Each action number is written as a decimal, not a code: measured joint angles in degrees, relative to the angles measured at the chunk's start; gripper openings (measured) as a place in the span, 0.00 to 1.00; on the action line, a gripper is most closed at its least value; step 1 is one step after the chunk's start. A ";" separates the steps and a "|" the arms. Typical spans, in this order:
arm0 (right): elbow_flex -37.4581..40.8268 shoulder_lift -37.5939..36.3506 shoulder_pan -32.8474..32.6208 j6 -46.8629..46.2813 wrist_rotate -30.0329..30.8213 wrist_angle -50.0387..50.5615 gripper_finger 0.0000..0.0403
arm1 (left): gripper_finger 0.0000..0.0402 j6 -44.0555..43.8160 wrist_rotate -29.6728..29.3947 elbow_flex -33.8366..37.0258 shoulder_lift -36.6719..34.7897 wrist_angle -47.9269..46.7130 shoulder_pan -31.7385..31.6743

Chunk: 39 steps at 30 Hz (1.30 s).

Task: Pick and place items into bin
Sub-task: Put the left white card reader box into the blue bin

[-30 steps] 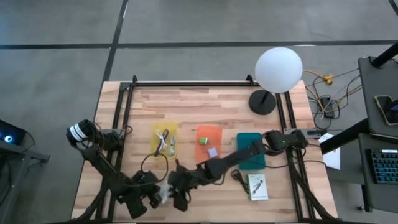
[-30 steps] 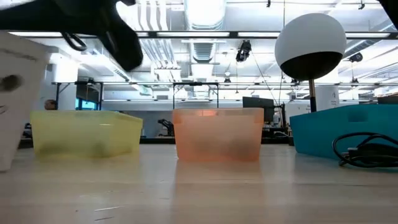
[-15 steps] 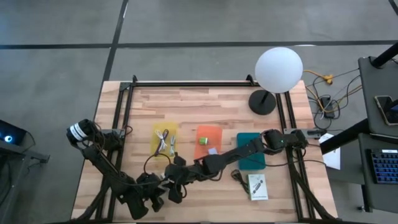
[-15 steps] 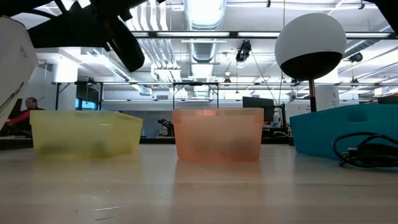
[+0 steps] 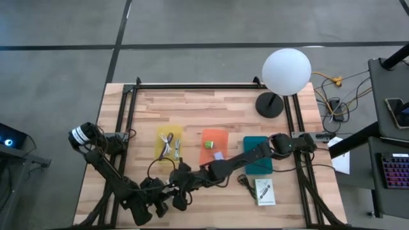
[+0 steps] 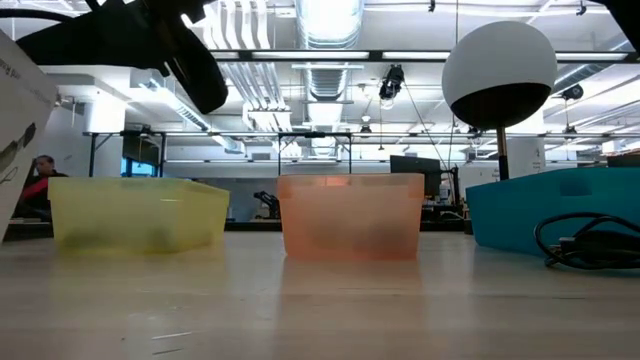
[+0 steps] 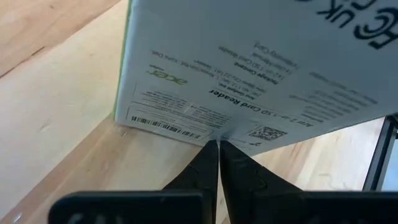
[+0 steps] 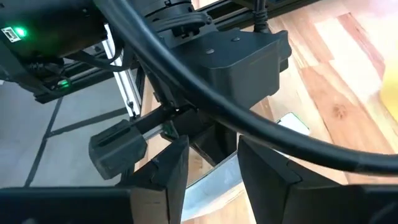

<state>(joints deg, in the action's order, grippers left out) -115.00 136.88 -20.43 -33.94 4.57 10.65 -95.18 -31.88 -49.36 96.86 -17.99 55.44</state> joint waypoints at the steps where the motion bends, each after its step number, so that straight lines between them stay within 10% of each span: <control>1: 0.02 0.00 0.00 0.01 -0.10 -0.43 0.33 | 0.00 0.00 0.00 -0.05 0.00 -0.03 0.00; 18: 0.24 0.35 -0.11 -2.37 -0.65 -7.78 0.35 | 0.00 2.56 -2.10 -0.59 -0.44 -0.10 0.02; 28: -8.50 -3.65 -2.03 0.76 18.78 42.98 0.35 | 0.00 2.62 -1.25 -0.49 -0.42 -0.27 0.24; 39: 3.25 -1.73 -6.04 -6.34 12.54 32.05 0.33 | 0.00 2.71 -1.70 -0.05 -0.48 -0.42 0.08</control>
<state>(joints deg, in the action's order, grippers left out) -111.75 135.15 -26.46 -40.28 17.11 42.69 -92.47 -33.58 -49.42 96.38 -18.41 55.52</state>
